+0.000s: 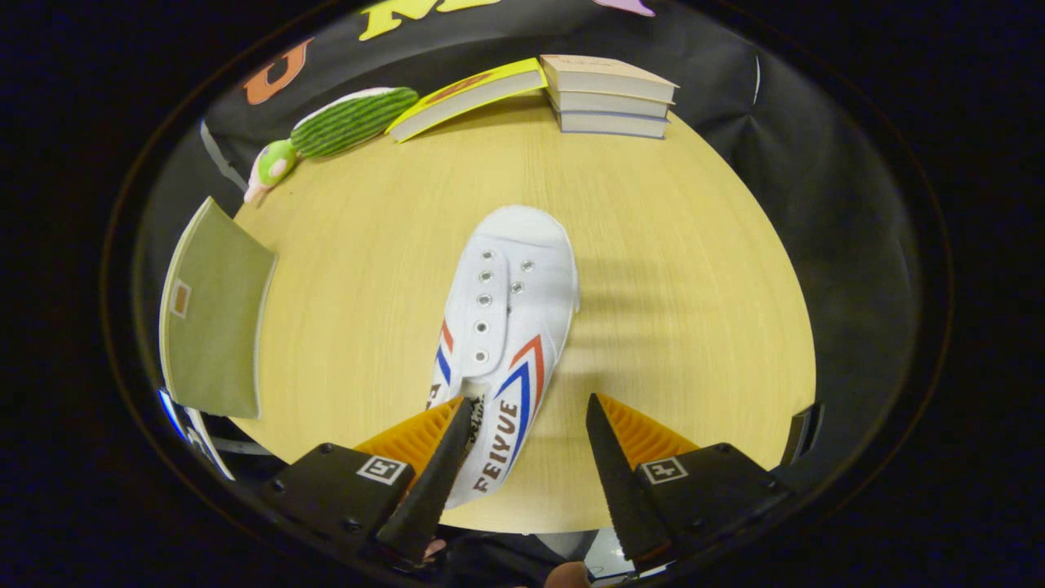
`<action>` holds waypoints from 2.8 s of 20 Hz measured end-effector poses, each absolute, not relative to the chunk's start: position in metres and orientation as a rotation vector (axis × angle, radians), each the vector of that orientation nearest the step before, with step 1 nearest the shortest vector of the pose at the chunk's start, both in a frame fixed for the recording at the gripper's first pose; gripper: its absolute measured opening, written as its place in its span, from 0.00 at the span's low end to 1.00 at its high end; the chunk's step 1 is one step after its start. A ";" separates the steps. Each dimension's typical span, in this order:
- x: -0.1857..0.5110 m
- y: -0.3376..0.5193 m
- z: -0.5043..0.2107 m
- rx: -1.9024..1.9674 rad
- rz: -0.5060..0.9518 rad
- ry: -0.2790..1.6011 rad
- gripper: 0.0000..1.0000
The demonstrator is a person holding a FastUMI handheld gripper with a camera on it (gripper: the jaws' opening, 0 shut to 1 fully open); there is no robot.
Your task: Open the storage box then place both shoes into the box .Put the left shoe in first, then the right shoe, with the right side of both shoes facing outward in a uniform manner.
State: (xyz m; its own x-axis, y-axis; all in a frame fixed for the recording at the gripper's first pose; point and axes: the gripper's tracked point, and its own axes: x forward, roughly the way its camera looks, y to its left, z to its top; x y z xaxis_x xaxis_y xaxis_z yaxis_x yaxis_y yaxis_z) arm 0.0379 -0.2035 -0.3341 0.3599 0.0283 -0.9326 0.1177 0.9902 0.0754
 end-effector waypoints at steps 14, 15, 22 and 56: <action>0.047 -0.182 -0.326 0.629 -0.014 1.187 0.07; 0.047 -0.173 -0.316 0.645 -0.003 1.177 0.07; 0.040 -0.092 -0.201 0.602 0.105 1.037 0.07; 0.075 0.194 -0.167 0.453 0.243 1.028 0.36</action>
